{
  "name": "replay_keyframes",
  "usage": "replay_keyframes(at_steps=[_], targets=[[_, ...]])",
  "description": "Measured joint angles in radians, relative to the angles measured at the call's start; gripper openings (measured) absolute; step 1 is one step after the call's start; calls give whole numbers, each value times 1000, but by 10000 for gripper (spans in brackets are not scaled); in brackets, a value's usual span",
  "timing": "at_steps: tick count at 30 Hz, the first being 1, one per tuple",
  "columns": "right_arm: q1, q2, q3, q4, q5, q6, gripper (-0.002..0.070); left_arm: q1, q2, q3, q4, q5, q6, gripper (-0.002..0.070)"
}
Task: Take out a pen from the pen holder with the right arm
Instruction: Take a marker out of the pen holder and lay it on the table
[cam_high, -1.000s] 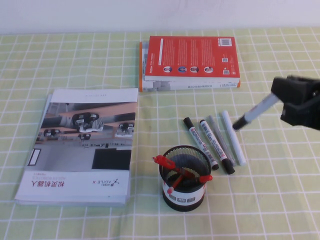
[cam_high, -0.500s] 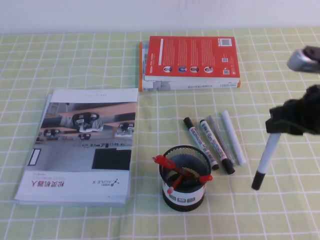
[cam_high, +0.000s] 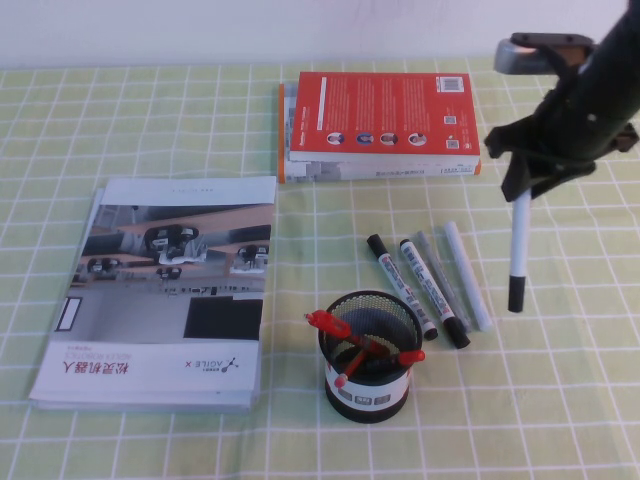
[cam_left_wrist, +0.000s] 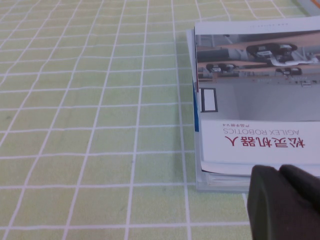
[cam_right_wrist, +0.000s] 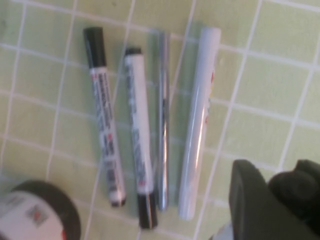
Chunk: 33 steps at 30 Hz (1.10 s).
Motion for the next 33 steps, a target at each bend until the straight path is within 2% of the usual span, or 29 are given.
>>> replay_keyframes(at_steps=[4,9,33], targets=[[0,131,-136,-4,12,1,116,0,0,0,0,0,0,-5],[0,193,-187,-4,16,1,116,0,0,0,0,0,0,-5],[35,229,-105,-3,3,1,116,0,0,0,0,0,0,-5]])
